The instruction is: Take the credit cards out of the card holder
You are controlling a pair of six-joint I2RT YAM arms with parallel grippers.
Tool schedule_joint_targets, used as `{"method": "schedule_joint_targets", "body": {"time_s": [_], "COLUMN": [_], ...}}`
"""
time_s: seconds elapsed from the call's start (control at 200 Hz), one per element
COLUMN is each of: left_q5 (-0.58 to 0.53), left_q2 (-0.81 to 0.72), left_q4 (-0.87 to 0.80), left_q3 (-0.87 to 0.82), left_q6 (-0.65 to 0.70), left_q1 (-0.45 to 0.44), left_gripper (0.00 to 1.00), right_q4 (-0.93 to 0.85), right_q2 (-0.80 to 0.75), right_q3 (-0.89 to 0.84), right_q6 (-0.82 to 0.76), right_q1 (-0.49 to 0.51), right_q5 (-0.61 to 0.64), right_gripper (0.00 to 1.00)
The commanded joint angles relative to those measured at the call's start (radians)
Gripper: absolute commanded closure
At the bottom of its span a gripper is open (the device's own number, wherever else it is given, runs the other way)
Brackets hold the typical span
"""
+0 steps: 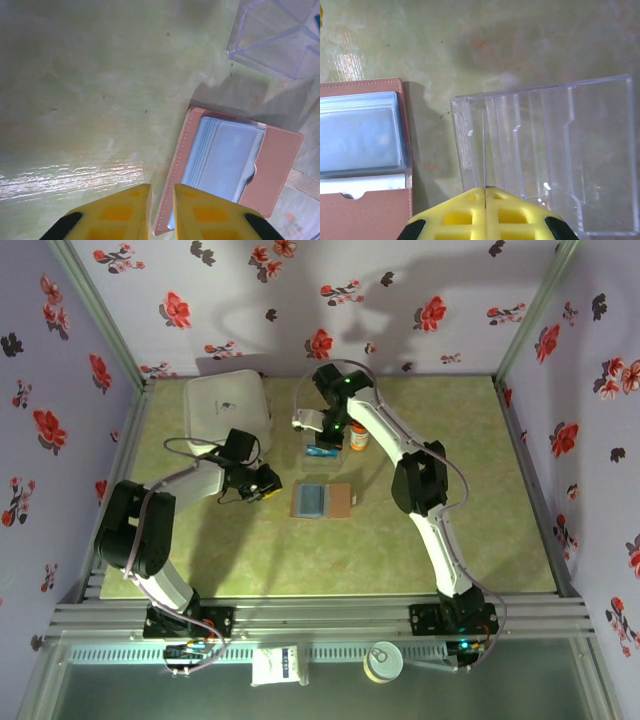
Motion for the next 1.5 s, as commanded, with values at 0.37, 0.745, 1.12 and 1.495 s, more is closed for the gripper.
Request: {"method": "schedule_joint_targets", "body": {"time_s": [0.37, 0.745, 1.12, 1.495], "left_q5": [0.009, 0.007, 0.013, 0.026], "left_q2": [-0.039, -0.034, -0.003, 0.007], "left_q4": [-0.014, -0.012, -0.021, -0.006], "left_q3": [-0.038, -0.038, 0.004, 0.0], "left_q6": [-0.004, -0.01, 0.001, 0.004], "left_q1": [0.011, 0.011, 0.01, 0.012], "left_gripper": [0.82, 0.82, 0.82, 0.82], "right_q4": [-0.088, -0.068, 0.083, 0.206], "right_q2": [0.081, 0.08, -0.053, -0.064], "right_q3": [0.029, 0.042, -0.065, -0.172], "right_q6": [-0.033, -0.011, 0.064, 0.115], "right_q1": [-0.006, -0.009, -0.014, -0.012], "right_q5": [-0.088, -0.081, 0.021, 0.047], "right_gripper": [1.0, 0.8, 0.81, 1.0]}}
